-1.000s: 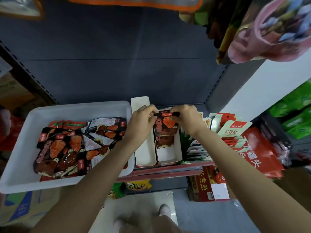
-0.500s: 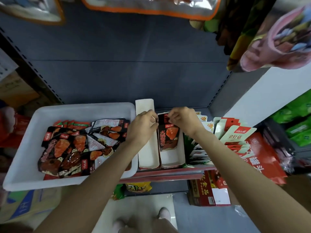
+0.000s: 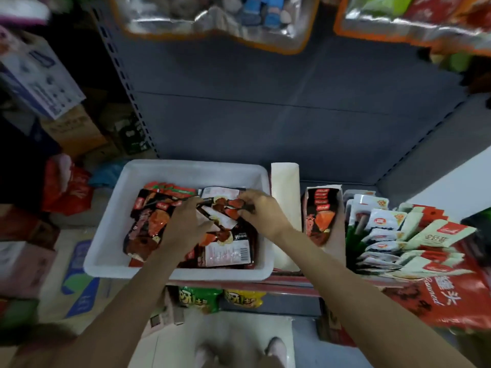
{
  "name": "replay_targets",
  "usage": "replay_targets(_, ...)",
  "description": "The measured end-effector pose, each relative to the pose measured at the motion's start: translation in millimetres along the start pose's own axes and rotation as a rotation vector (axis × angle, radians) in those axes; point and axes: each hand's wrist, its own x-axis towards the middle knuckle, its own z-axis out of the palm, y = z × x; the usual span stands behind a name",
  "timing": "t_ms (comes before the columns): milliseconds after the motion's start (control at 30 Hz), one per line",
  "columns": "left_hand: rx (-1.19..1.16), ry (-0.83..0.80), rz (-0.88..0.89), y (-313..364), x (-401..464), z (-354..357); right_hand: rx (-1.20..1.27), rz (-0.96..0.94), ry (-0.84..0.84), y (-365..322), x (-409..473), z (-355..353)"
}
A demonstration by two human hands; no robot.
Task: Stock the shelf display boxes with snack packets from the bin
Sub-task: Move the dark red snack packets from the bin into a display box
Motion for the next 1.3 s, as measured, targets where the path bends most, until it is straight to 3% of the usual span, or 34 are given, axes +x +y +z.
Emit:
replay_targets(167, 0.238, -0.088, -0.037, -57, 1, -10, -0.166, 0.144, -0.178, -6, 23, 50)
replay_targets(267, 0.254, -0.212, -0.07, -68, 2, -14, -0.236, 0.255, -0.184, -1, 39, 62)
replay_targets(367, 0.247, -0.204, -0.081, -65, 3, -14, -0.245, 0.331, -0.158, -3, 47, 62)
replay_targets(533, 0.217, -0.182, -0.099, -65, 1, -12, -0.619, 0.126, -0.07, -15, 33, 72)
replay_targets(700, 0.142, -0.218, -0.113, -68, 2, -16, -0.636, -0.019, 0.026, -15, 29, 58)
replay_targets(800, -0.12, -0.147, -0.109, -58, 3, -29, -0.469, -0.093, 0.144, -21, 23, 37)
replay_targets(900, -0.293, 0.028, 0.062, -33, 1, -46, -0.249, -0.141, 0.216, -25, 16, 17)
replay_targets(967, -0.342, 0.062, 0.171, -14, 0, -53, -0.099, -0.157, 0.23, -24, 11, 5)
replay_targets(1167, -0.537, 0.07, 0.145, 25, -6, -48, 0.594, 0.099, 0.334, -11, -10, -34)
replay_targets(1300, -0.807, -0.097, 0.076, 56, -14, -34, 0.754, 0.193, 0.278, 5, -33, -60)
